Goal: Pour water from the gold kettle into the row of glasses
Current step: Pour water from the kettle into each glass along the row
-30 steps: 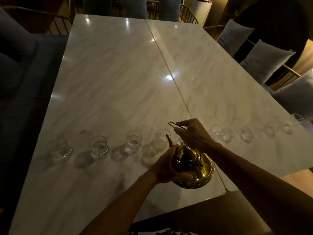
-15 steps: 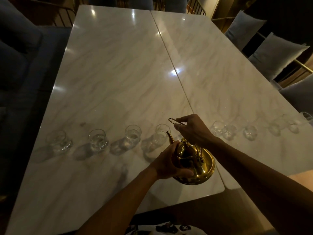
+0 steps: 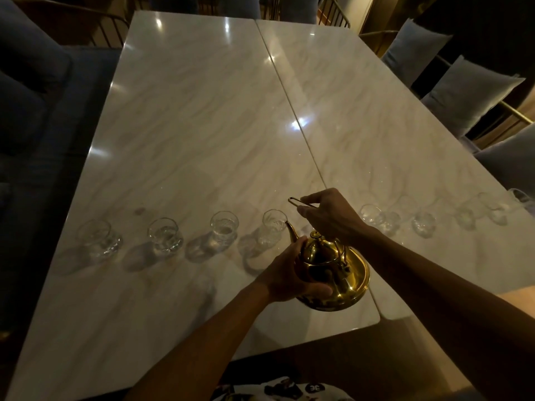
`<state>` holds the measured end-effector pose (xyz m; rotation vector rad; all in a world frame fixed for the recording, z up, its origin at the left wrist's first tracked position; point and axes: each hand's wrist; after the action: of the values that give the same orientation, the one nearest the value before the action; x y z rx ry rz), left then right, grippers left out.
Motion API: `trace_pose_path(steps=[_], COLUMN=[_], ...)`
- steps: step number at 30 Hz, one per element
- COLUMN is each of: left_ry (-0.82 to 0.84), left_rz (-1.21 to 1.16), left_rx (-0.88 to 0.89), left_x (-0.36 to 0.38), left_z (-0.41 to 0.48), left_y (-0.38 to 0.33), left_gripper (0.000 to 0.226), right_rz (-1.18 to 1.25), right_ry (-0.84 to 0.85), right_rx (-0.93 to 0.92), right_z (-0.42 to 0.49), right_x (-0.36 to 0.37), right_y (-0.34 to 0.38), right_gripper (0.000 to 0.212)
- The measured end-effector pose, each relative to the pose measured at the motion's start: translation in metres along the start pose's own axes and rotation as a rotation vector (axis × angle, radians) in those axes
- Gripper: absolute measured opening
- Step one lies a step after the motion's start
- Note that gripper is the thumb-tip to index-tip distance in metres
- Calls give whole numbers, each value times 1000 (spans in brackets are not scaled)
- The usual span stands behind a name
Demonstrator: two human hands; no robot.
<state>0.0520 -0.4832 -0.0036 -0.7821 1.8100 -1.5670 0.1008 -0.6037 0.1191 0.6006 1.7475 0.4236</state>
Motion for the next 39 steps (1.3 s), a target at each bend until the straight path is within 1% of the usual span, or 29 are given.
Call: trace_pose_path(steps=[7, 9, 13, 18, 27, 39], left_ry=[-3, -5, -1, 7, 0, -27], left_rz=[0, -2, -15, -27, -47, -66], left_rx=[-3, -1, -17, 12, -1, 26], left_x=[2, 3, 6, 11, 18, 22], left_z=[-1, -1, -2, -4, -5, -6], left_y=[-4, -4, -3, -4, -2, -1], left_gripper=[82, 84, 85, 85, 85, 82], right_rz=[-10, -11, -8, -9, -12, -31], right_ry=[14, 17, 20, 35, 43, 49], right_rx=[37, 40, 28, 7, -3, -12], right_z=[-3, -4, -7, -10, -14, -15], right_x=[-3, -3, -5, -8, -10, -10], right_y=[1, 1, 0, 0, -3, -2], right_gripper=[38, 38, 37, 36, 35, 35])
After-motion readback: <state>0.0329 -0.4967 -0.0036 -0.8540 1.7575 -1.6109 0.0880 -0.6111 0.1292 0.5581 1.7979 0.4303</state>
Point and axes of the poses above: each hand's wrist, its own z-axis towards the middle knuckle, its own x-axis out of the palm, y = z × x, and after that the axes turned 8 degrees about -z, right-handed
